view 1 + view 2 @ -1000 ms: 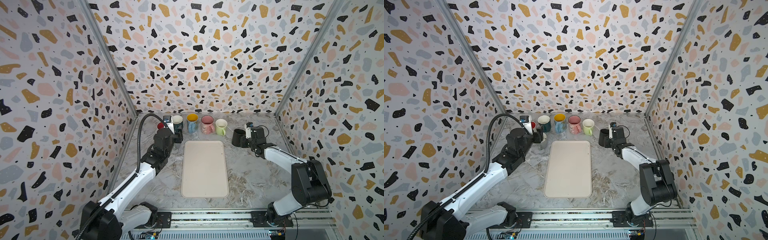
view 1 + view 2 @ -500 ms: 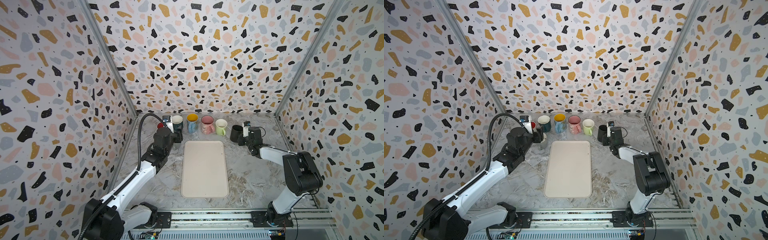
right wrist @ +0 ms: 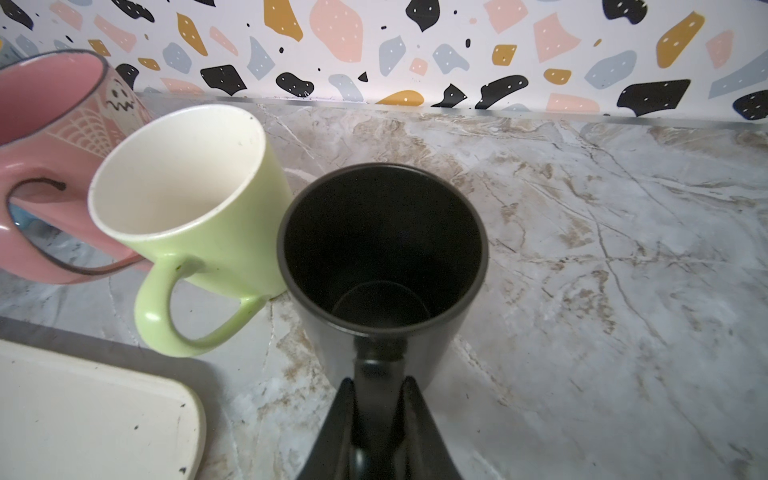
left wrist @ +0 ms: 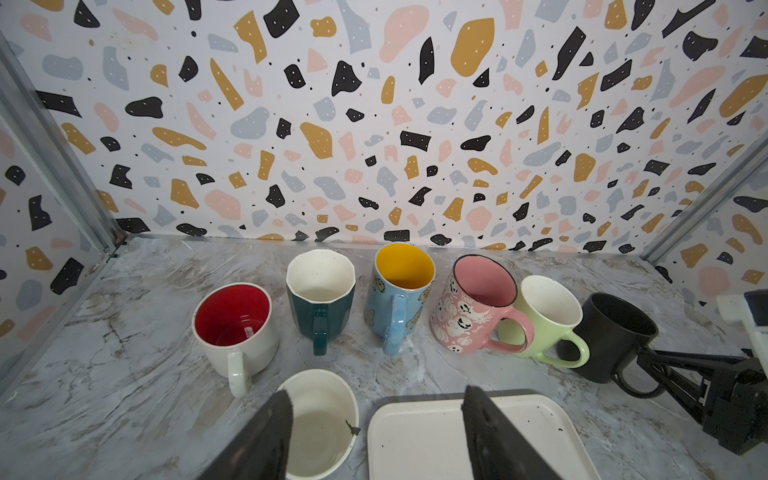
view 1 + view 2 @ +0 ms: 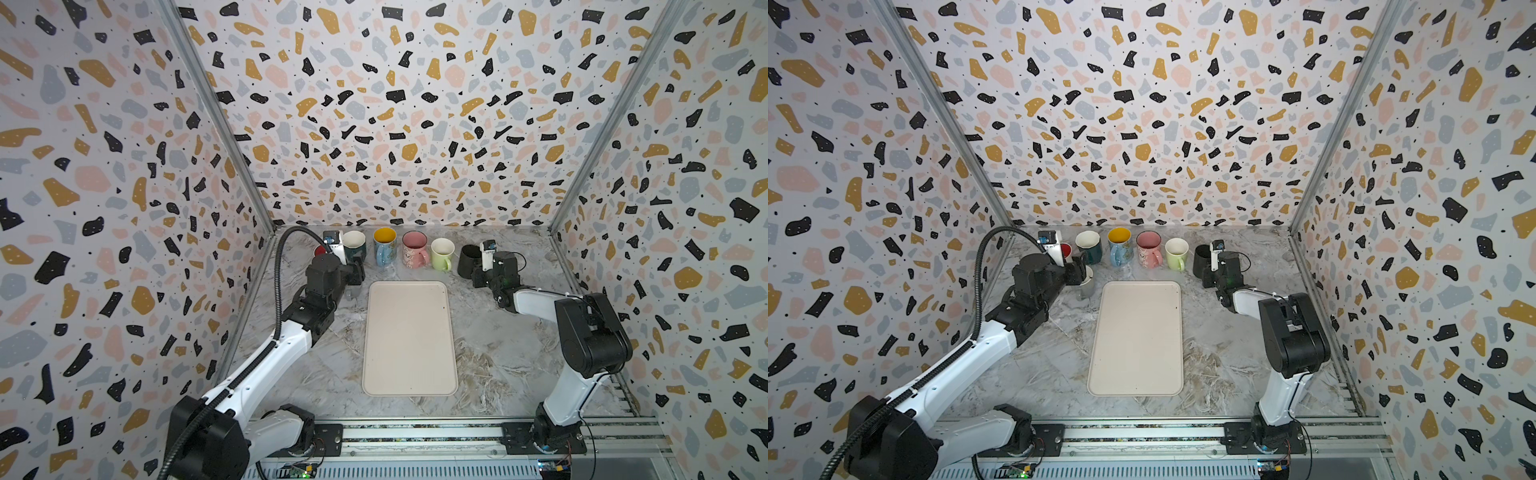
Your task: Turn the mug right side up
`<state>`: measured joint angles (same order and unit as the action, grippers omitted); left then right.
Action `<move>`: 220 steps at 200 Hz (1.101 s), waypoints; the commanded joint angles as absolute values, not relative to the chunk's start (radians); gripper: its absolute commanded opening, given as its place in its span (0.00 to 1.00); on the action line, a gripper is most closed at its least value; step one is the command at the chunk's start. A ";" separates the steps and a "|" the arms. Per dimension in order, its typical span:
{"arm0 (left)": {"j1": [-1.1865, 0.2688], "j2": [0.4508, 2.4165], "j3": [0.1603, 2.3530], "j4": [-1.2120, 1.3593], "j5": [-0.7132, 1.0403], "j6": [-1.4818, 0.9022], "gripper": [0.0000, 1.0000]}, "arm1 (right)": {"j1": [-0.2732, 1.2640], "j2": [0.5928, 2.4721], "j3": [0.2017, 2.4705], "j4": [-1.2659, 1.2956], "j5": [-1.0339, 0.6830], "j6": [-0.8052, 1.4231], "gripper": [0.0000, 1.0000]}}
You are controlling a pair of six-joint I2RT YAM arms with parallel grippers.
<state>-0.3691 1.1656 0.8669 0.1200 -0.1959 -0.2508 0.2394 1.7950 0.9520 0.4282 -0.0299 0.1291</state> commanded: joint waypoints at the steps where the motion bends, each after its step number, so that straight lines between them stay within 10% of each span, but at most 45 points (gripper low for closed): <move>1: -0.362 1.154 0.900 0.150 -0.187 -0.256 0.66 | 0.238 1.791 0.991 0.405 -0.030 0.135 0.08; 169: -0.361 1.140 0.881 0.140 -0.245 -0.234 0.67 | 0.238 1.765 1.000 0.300 -0.035 0.142 0.36; 220: -0.308 1.103 0.821 0.132 -0.616 -0.207 0.93 | 0.238 1.612 0.954 0.245 -0.026 0.134 0.55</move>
<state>-0.3550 1.1389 0.8612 0.1059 -0.3904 -0.2291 0.2394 1.7443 0.9672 0.2825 -0.0334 0.1375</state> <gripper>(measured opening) 0.902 0.545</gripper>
